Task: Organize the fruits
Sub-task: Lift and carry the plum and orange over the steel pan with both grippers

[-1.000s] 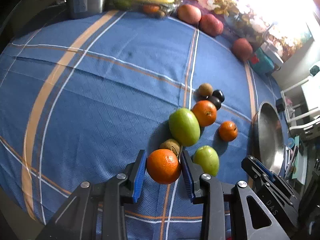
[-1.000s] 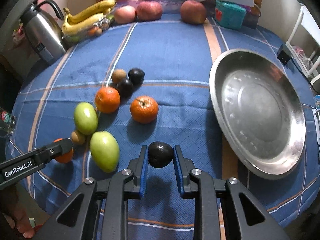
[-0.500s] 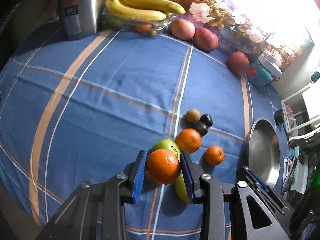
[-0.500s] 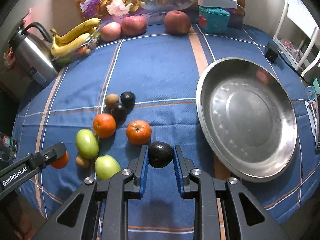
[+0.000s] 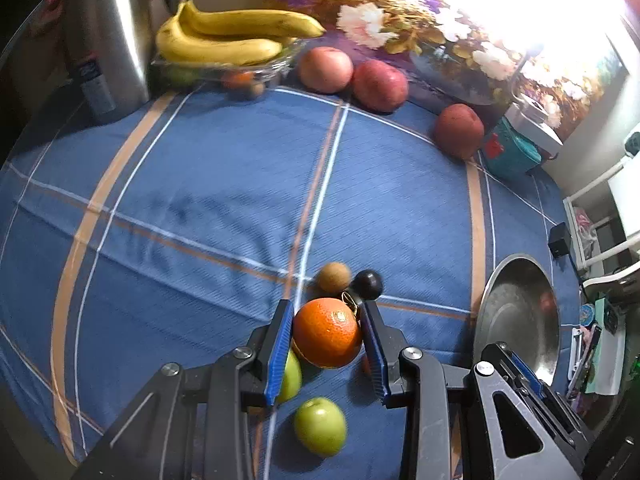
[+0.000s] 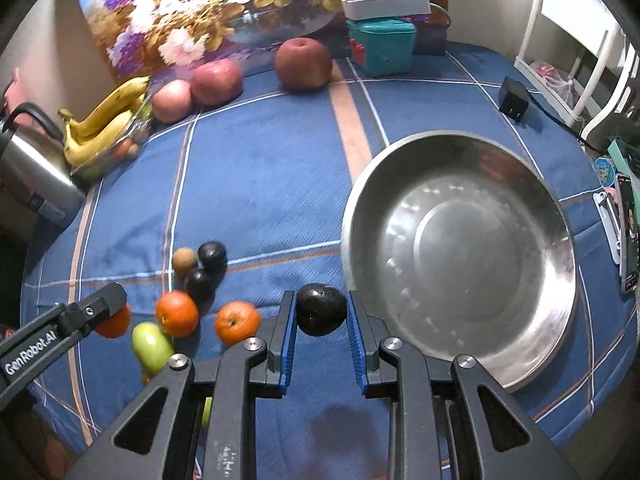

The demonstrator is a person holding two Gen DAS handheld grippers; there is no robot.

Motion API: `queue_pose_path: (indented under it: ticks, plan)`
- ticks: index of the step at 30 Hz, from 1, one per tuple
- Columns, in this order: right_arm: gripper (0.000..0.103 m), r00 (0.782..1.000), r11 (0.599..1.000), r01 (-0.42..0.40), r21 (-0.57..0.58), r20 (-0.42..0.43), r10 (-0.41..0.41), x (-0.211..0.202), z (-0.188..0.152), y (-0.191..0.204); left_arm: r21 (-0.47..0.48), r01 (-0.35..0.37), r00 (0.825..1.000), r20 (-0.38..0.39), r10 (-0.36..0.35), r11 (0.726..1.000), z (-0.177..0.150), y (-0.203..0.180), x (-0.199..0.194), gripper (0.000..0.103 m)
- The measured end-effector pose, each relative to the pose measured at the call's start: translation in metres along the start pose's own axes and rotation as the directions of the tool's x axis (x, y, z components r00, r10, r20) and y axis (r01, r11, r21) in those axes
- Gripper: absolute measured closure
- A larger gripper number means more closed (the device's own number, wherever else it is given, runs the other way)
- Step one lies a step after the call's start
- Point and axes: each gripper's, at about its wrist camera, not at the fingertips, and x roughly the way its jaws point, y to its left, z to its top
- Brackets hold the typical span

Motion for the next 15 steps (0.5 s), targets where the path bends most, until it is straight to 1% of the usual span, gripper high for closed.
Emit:
queue_pose_path:
  ticks: [3, 7, 12, 15]
  plan:
    - [0.078, 1.000, 1.000, 0.003, 0.019, 0.005, -0.003, -0.001, 0.007, -0.008, 0.020, 0.000, 1.000, 0.007, 0.000, 1.000, 0.004, -0.012, 0.004, 0.066]
    - [0.078, 1.000, 0.999, 0.009, 0.054, 0.004, -0.009, -0.001, 0.015, -0.020, 0.043, 0.011, 1.000, -0.002, -0.011, 0.999, 0.007, -0.029, 0.013, 0.066]
    - [0.078, 1.000, 0.996, 0.030, 0.078, -0.001, -0.030, 0.000, 0.024, -0.034, 0.081, 0.008, 1.000, -0.005, -0.008, 0.997, 0.009, -0.052, 0.021, 0.066]
    - [0.078, 0.999, 0.994, 0.041, 0.097, 0.001, -0.041, 0.000, 0.029, -0.044, 0.111, 0.025, 1.000, -0.009, -0.024, 0.993, 0.007, -0.067, 0.025, 0.066]
